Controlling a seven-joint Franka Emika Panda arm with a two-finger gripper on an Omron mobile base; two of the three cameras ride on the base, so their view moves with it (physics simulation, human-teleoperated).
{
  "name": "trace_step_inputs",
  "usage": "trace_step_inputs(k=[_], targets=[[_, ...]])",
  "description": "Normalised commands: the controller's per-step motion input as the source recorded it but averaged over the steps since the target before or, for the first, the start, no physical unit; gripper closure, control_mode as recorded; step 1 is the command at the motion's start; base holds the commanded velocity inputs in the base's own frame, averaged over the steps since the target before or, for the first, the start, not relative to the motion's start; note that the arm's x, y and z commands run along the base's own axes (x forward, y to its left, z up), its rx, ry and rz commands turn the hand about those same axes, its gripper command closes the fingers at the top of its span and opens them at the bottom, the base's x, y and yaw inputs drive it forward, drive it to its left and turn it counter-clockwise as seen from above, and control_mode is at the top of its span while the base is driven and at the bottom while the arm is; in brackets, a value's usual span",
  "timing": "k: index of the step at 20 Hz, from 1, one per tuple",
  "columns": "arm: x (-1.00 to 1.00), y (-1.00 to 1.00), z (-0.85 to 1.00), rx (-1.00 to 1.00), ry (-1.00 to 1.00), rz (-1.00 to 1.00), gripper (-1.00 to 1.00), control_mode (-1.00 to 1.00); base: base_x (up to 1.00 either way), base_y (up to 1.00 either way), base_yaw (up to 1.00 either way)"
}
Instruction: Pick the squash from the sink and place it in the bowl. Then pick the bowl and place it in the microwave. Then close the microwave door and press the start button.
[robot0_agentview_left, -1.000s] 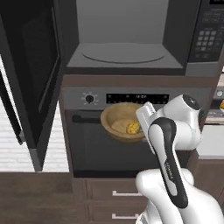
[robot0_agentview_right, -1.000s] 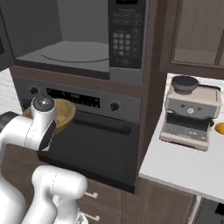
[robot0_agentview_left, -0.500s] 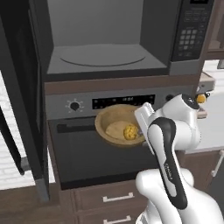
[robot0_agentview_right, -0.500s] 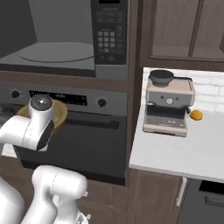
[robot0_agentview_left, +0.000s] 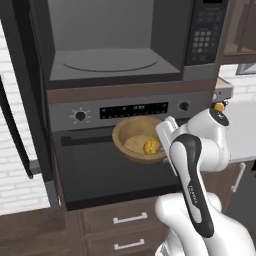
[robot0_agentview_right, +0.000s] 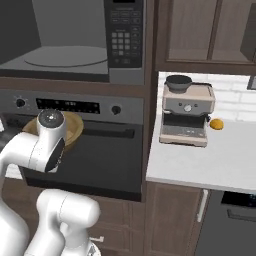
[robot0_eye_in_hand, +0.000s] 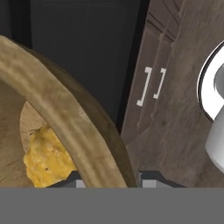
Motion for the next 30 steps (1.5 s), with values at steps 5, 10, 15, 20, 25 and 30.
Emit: trace_step_inputs(k=[5,10,15,20,25,30], targets=[[0.0,0.0,0.0,0.0,0.0,0.0,1.0,1.0,-0.15,0.19,-0.01],[0.0,0.0,0.0,0.0,0.0,0.0,1.0,1.0,0.03,0.28,-0.04],[0.0,0.0,0.0,0.0,0.0,0.0,1.0,1.0,0.0,0.2,-0.02],[0.0,0.0,0.0,0.0,0.0,0.0,1.0,1.0,0.0,0.01,0.0],[-0.25,0.01,0.5,0.05,-0.13,-0.02,1.0,-1.0,-0.03,0.0,0.0],[-0.03,0.12,0.98,0.01,-0.15,-0.14,1.0,-1.0,0.0,0.0,0.0]])
